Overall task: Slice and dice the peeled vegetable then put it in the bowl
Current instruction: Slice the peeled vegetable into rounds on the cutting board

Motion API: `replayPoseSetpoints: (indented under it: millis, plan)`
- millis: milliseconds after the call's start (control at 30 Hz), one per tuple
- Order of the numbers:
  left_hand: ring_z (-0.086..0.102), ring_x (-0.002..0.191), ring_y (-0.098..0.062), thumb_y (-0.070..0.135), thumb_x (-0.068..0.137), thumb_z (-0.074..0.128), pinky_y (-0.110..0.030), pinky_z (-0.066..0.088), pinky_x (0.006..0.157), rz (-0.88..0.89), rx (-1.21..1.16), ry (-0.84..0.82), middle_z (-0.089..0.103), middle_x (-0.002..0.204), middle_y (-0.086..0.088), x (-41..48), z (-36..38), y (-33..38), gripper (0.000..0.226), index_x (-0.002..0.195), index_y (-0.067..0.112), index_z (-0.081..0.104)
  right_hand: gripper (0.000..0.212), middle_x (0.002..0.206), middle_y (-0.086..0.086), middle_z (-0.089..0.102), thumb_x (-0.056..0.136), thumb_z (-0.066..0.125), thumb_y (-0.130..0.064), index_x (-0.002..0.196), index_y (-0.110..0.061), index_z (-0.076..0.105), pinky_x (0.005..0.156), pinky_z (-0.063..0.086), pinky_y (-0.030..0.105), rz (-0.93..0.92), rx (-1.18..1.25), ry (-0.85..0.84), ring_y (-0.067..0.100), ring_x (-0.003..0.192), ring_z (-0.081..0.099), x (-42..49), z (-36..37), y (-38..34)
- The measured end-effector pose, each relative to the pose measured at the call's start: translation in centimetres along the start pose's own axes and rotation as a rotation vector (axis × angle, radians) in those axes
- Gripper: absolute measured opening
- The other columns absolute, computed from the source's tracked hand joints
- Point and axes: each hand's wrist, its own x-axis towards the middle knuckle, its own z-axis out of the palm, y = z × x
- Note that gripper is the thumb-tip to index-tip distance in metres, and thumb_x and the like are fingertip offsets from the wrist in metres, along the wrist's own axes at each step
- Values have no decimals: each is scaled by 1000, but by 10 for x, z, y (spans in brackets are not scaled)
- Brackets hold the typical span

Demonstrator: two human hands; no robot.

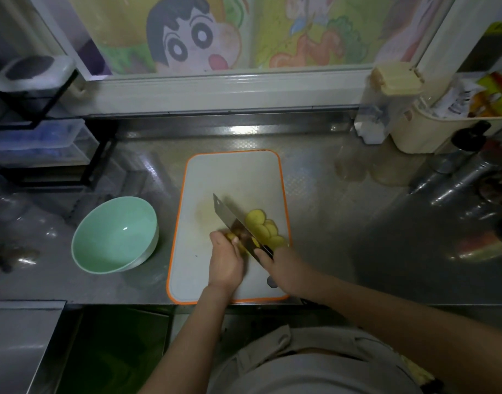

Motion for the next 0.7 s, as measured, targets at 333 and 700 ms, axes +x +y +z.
replayPoseSetpoints:
  millis: [333, 700]
  plan:
    - [55, 79, -30, 25, 98, 33, -38, 44, 69, -32, 35, -2, 53, 93, -11, 2, 1, 2, 18, 100, 8, 28, 49, 61, 0, 47, 100, 34, -43, 72, -9, 54, 55, 35, 23, 11, 101, 4, 15, 56, 44, -13, 2, 30]
    - [53, 72, -27, 21, 99, 34, -34, 39, 62, -1, 45, 15, 51, 89, -9, -8, 2, 1, 14, 97, 10, 27, 51, 54, 1, 33, 102, 34, -34, 55, -14, 29, 44, 24, 18, 6, 52, 21, 9, 45, 29, -5, 3, 8]
